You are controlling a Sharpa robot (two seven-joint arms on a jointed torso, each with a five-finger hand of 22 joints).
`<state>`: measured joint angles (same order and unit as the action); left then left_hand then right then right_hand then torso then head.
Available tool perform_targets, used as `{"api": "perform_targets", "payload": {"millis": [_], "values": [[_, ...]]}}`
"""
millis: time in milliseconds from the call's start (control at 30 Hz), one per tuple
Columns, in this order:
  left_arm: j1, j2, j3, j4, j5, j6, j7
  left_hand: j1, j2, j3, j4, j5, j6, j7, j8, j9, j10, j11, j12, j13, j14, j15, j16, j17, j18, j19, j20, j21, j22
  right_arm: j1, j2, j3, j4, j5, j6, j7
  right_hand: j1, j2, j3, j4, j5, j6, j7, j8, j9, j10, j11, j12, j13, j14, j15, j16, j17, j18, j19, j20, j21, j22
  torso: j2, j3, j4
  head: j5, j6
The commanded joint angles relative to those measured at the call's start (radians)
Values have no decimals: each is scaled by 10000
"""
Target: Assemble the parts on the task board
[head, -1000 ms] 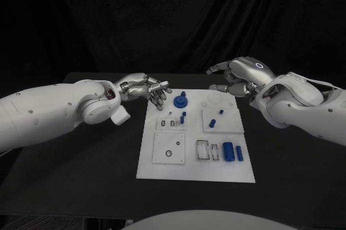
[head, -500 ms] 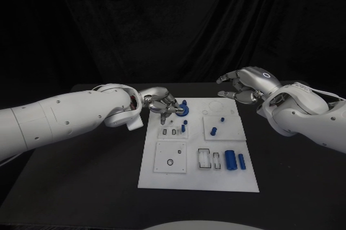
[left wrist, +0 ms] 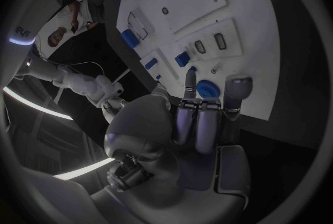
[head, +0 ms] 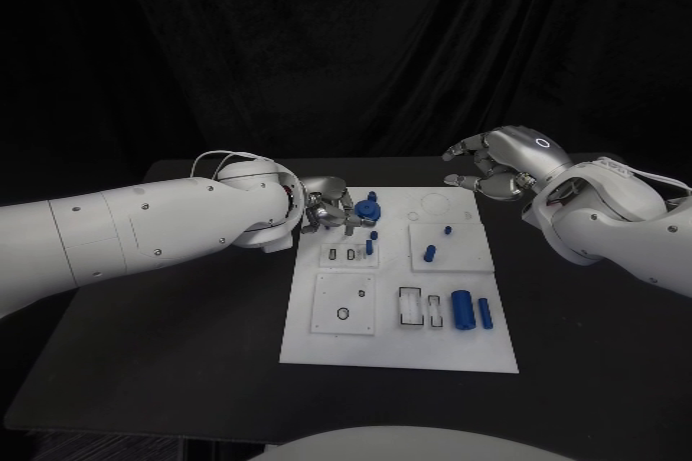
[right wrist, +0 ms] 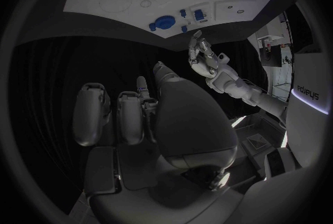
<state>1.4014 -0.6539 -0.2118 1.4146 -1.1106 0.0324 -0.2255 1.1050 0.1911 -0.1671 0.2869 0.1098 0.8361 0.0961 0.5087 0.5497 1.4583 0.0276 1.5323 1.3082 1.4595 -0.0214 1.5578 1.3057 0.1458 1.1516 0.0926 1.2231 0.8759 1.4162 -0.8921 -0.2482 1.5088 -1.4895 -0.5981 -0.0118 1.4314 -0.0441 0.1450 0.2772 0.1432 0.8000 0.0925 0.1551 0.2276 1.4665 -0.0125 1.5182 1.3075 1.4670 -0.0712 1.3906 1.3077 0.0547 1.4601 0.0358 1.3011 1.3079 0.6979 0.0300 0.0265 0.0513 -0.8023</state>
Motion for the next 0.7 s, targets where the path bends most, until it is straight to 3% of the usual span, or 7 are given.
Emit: {"api": "perform_targets", "payload": {"millis": [33,133,200,400,533,700], "values": [[22,83,12,103,-1494,-67,-1298,-184,15,-164,-29,-27,-180,-196,697,1242,891,-184,264,2335,1025,-201,111,2480,-236,779,-197,654,1135,-31,11,8,-19,-1,-45,94,-5,84,12,-6,64,71,-2,39,-16,482,64,35,1891,576,8,45,694,-8,250,39,47,1922,-56,68,-18,-32,-122],[22,159,12,119,-1742,-13,-1542,-255,31,-216,-12,-6,-388,-359,1313,2662,1125,-354,385,2626,1113,-361,130,2651,-418,1407,-375,1188,2152,-34,14,8,-24,-1,-72,79,-9,83,9,-4,69,82,1,41,-17,486,65,38,1895,577,8,49,698,-9,252,39,53,1924,-79,110,-19,-99,-194],[21,219,12,128,-1847,70,-1622,-298,45,-240,-7,-17,-402,-396,1433,3041,1125,-390,385,2626,1113,-393,130,2651,-459,1528,-407,1295,2378,-35,15,8,-31,-1,-87,64,-13,81,5,-2,74,93,3,44,-18,490,66,41,1901,579,8,54,703,-10,254,39,59,1925,-87,128,-19,-117,-248],[20,401,12,149,-1957,223,-1579,-389,91,-266,6,-46,-429,-415,1476,3336,1125,-411,385,2626,1113,-413,130,2651,-464,1538,-429,1304,2424,-37,46,8,-68,0,-66,-3,-2,74,0,-15,123,143,19,52,-27,472,74,25,1876,579,12,40,686,-7,253,40,47,1921,-109,229,-47,-45,-446],[18,528,12,126,-1986,452,-1571,-500,163,-292,7,-38,-391,-446,1507,3609,1125,-438,385,2626,1113,-437,130,2651,-534,1738,-451,1474,2780,-38,129,8,-109,0,-29,-33,13,73,2,-27,167,167,28,51,-35,465,80,17,1865,579,16,33,678,-5,250,41,35,1918,-122,285,-133,14,-550],[12,642,12,44,-1996,820,-1789,-531,194,-288,-30,92,-191,-611,1915,4591,1125,-585,385,2626,1113,-567,130,2651,-613,1978,-570,1696,3236,-39,136,8,-126,0,-51,-37,31,71,5,-41,213,186,34,47,-44,455,85,8,1851,577,20,20,664,-2,246,43,21,1913,-143,272,-95,25,-618]]}}
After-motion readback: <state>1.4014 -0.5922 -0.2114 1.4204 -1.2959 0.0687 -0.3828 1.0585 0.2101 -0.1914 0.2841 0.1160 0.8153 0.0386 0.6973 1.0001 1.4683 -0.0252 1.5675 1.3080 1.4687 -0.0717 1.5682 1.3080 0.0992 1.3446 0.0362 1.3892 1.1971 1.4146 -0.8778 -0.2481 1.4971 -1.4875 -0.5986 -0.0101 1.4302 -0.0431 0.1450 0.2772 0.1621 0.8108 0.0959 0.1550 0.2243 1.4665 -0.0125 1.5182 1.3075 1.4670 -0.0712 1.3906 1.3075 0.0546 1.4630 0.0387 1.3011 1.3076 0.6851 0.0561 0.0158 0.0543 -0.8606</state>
